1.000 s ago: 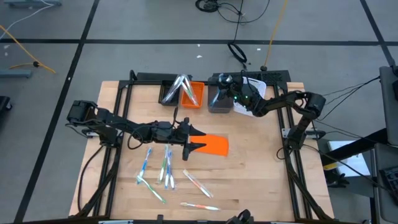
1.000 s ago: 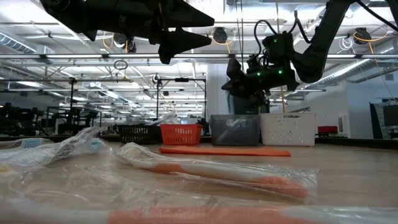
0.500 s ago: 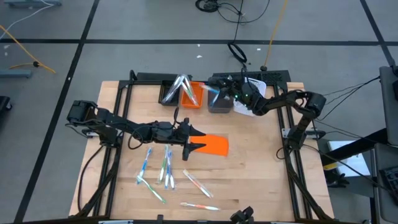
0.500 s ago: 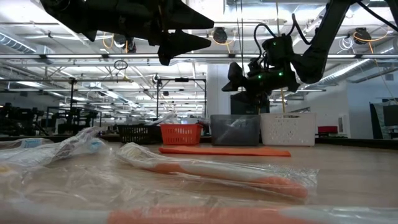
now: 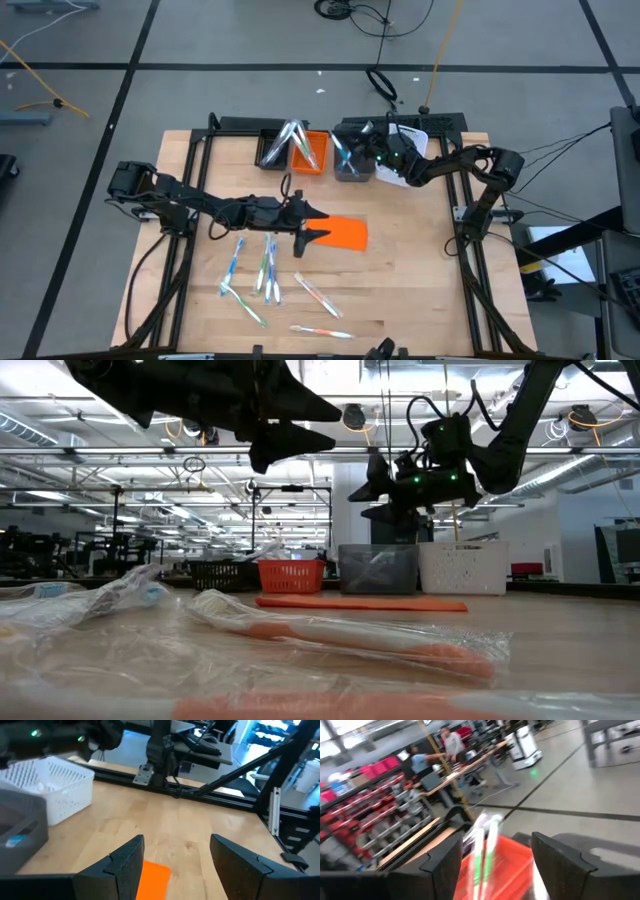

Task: Pick & Place Toothbrushes
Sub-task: Put the orange toothbrush into the white bin

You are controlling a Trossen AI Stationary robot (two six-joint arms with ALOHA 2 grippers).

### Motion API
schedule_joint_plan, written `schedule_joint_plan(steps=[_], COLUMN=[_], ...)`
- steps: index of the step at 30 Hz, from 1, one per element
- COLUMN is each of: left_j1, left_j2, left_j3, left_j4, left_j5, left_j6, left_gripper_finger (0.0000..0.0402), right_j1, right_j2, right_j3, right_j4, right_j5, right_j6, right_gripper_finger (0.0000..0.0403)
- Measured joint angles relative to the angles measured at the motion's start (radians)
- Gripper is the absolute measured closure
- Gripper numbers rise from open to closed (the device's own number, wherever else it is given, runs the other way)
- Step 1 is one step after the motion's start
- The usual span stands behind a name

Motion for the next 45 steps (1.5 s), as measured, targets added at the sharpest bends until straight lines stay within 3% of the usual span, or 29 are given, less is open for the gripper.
schedule_joint_plan(steps=[11, 17, 20, 27, 32, 41, 45], left_j1=[-0.002, -0.013, -0.028, -0.065, -0.067, -0.066, -0.065], left_j2=[0.0, 0.0, 0.0, -0.034, -0.06, -0.062, -0.062], left_j3=[0.0, 0.0, 0.0, 0.0, 0.0, 0.0, 0.0], left_j4=[-0.072, -0.074, -0.073, -0.077, -0.073, -0.074, -0.072], left_j5=[-0.001, 0.056, 0.066, 0.066, 0.065, 0.058, 0.057], left_j6=[-0.075, -0.08, -0.08, -0.068, -0.052, -0.043, -0.042], left_gripper_finger=[0.0172, 0.0172, 0.0172, 0.0172, 0.0172, 0.0172, 0.0172], right_j1=[0.119, 0.206, 0.247, 0.392, 0.542, 0.846, 0.944], right_j2=[0.0, 0.0, 0.0, 0.0, 0.0, 0.0, 0.0], right_j3=[0.0, 0.0, 0.0, 0.0, 0.0, 0.0, 0.0], right_j4=[0.004, -0.032, -0.075, -0.212, -0.27, -0.394, -0.407], right_j5=[-0.299, -0.466, -0.513, -0.513, -0.416, -0.002, 0.12], right_j6=[0.003, 0.0, 0.0, -0.024, -0.058, -0.083, -0.063], right_gripper_finger=[0.0179, 0.0188, 0.019, 0.0191, 0.0191, 0.0191, 0.0191])
